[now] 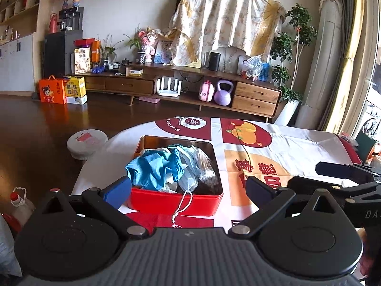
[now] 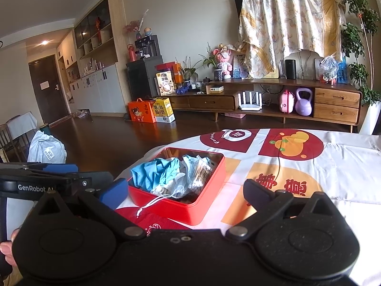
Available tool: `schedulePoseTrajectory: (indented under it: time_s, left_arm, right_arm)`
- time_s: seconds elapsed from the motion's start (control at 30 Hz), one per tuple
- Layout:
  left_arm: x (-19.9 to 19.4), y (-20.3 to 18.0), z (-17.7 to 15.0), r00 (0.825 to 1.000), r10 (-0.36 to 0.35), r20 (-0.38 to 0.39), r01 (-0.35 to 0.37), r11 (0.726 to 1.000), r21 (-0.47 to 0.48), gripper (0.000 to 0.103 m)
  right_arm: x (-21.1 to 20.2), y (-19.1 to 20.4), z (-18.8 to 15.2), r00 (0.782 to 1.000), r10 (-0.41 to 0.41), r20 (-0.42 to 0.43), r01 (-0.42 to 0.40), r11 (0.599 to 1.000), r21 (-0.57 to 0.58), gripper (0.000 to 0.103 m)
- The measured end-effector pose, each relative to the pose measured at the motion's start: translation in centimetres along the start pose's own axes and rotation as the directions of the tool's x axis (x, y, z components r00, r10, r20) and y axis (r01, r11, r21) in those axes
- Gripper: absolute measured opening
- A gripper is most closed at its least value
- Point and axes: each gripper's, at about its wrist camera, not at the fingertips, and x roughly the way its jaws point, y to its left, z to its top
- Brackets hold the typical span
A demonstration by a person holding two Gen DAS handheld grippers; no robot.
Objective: Organize soft objects
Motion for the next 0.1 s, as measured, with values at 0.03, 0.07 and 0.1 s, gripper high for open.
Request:
schedulePoseTrajectory:
  time_s: [0.03, 0.07, 0.1]
  left_arm:
    - [-0.04, -0.04, -0.01, 1.000, 0.003, 0.002, -0.003, 1.000, -0.001, 0.103]
    - [-0.08, -0.08, -0.02, 1.000, -0.001, 0.002, 0.001, 1.000, -0.002, 0.103]
    - [-0.08, -0.16, -0.01, 1.000, -0.004, 0.001, 0.004, 1.000, -0.003, 0.103]
  right_arm:
    - [-0.14, -0.08, -0.09, 1.000, -0.001, 0.001, 0.001, 1.000, 0.001, 0.103]
    - [-0.25, -0.18, -0.18, 1.000, -0.003, 0.002, 0.003, 1.000, 0.003, 0.103]
    - [-0.36, -0.29, -0.28, 1.000, -0.006, 0.002, 0.006, 1.000, 0.005, 0.103]
